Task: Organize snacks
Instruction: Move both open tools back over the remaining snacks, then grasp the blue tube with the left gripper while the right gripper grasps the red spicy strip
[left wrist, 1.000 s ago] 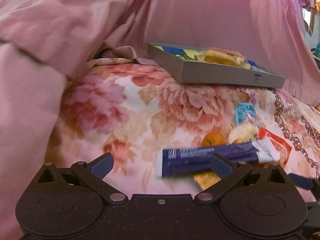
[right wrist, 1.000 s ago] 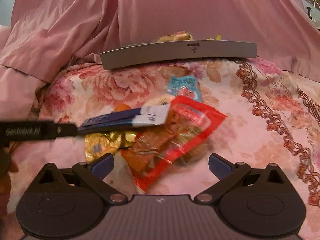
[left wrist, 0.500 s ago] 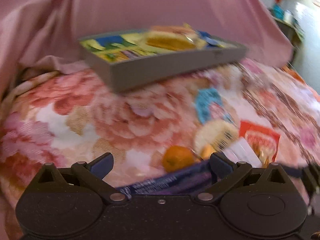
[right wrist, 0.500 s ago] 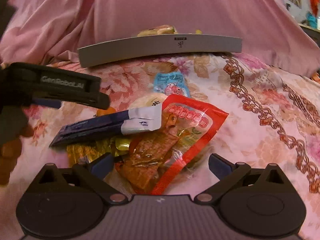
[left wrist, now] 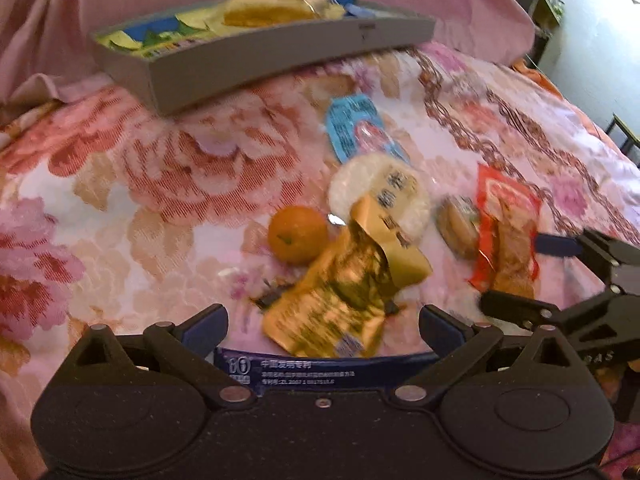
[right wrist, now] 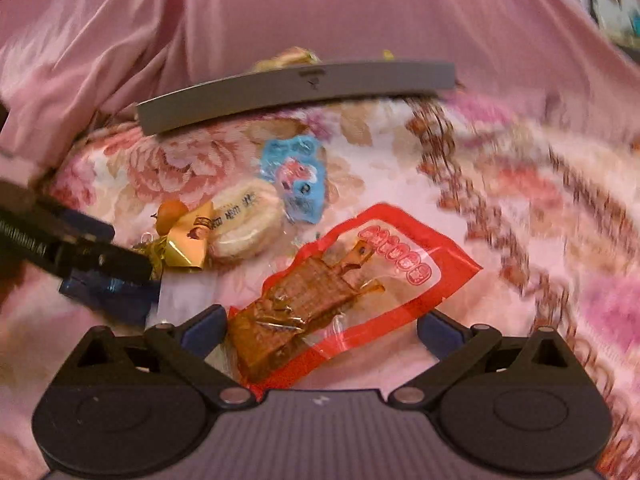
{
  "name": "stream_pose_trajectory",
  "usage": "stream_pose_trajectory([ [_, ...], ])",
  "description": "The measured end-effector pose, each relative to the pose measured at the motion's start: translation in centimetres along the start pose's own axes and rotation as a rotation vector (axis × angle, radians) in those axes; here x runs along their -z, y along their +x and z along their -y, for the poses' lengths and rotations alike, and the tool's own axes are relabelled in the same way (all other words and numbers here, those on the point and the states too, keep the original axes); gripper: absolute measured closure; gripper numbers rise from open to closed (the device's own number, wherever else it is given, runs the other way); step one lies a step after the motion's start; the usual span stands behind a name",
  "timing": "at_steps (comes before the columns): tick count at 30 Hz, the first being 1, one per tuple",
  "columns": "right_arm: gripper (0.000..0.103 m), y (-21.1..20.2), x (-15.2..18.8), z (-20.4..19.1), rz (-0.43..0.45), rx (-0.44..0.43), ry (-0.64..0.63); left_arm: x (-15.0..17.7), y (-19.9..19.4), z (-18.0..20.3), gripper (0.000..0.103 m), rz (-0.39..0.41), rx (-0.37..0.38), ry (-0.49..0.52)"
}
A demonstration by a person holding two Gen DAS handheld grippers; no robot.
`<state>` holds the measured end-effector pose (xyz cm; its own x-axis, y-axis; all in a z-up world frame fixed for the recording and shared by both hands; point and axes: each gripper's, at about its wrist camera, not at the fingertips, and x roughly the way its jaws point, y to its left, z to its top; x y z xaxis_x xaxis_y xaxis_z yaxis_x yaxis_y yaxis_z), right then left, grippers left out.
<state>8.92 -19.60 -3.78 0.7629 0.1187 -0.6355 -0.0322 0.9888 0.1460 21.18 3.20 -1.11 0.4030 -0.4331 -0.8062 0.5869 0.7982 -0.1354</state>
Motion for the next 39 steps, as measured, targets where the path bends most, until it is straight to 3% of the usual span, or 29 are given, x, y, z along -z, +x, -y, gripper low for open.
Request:
stream_pose_trajectory([
  [12,0.001,0.9,-0.9,0.2,-0.016,-0.041,0.046,3.9,-1.4,2.2,0.001,-0.032,0.009,-0.003],
  [17,0.008,1.1,-1.5,0.7,-0.033,-0.089,-0.048,5.6,-2.3,4.2,0.001,-0.057,0.001,0.063],
  [20,0.012,1.6,-2.3,1.7,-0.072,-0.168,-0.023,6.3,-2.9,5.1,0.001,-0.077,0.017,0.072],
  [26,0.022,1.1,-2.7,1.7,-0.072,-0.202,-0.014,6.9,-3.7,6.3,0.001,-0.112,0.051,0.084],
  [30,0.022,0.0,-2.8,1.3,-0.037,-0.241,-0.016,7.3,-4.0,7.6,0.008,-0.160,0.099,0.098],
  [33,0.026,-0.5,-2.9,1.2,-0.029,-0.271,-0.004,7.7,-4.1,8.9,0.011,-0.180,0.088,0.144],
  [39,0.040,-0.5,-2.8,1.2,-0.035,-0.321,0.019,7.6,-3.8,9.4,0.024,-0.136,0.079,0.121],
])
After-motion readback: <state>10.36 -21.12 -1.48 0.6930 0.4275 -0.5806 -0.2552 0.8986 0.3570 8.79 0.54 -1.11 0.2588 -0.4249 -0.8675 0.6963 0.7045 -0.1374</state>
